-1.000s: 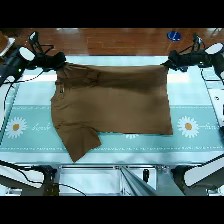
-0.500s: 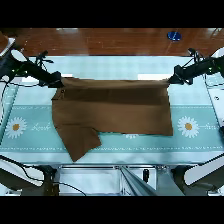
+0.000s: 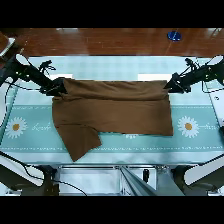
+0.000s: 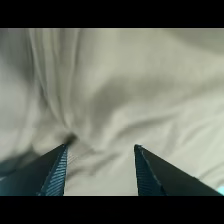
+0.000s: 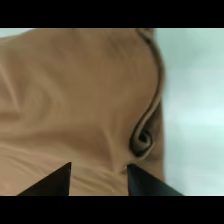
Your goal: Fold the shirts.
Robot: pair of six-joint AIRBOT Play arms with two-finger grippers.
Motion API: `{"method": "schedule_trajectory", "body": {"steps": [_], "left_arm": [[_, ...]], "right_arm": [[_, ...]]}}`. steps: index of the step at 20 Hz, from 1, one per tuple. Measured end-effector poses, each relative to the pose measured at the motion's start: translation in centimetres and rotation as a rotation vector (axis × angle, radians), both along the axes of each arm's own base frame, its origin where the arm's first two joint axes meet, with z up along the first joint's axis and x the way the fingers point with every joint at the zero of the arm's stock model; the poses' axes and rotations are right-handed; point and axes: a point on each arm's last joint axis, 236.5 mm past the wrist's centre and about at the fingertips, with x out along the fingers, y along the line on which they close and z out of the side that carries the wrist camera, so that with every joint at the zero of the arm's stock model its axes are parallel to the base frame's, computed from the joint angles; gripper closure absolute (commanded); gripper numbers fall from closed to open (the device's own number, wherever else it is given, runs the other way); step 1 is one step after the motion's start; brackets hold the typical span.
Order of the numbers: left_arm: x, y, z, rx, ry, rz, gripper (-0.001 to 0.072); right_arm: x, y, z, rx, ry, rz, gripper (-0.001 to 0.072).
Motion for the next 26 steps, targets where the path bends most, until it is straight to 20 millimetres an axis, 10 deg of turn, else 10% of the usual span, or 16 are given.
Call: {"method": "schedule_trajectory", "body": {"steps": [5,9,16,25,26], "left_arm": [[-2.5,3.6,3.7,0.051,-0.025,0.051,0.0198],[-8.6,6.6,4.0,0.033,-0.043,0.187,0.0198],[-18.3,4.5,0.9,-0.167,-0.02,0.433,0.0199],[-20.7,-1.5,-2.4,-0.234,0.054,0.376,0.0209],[-20.7,-2.2,-2.6,-0.244,0.064,0.368,0.0305]], "right_arm": [[-2.7,-4.6,3.6,-0.115,-0.024,-0.052,0.0302],[-7.7,-7.6,4.4,-0.19,-0.068,-0.187,0.0302],[-14.9,-3.3,1.7,-0.097,-0.166,-0.348,0.0304],[-16.0,-0.5,1.9,0.014,-0.176,-0.378,0.0304],[-16.1,-0.3,2.0,0.02,-0.175,-0.38,0.0304]]}}
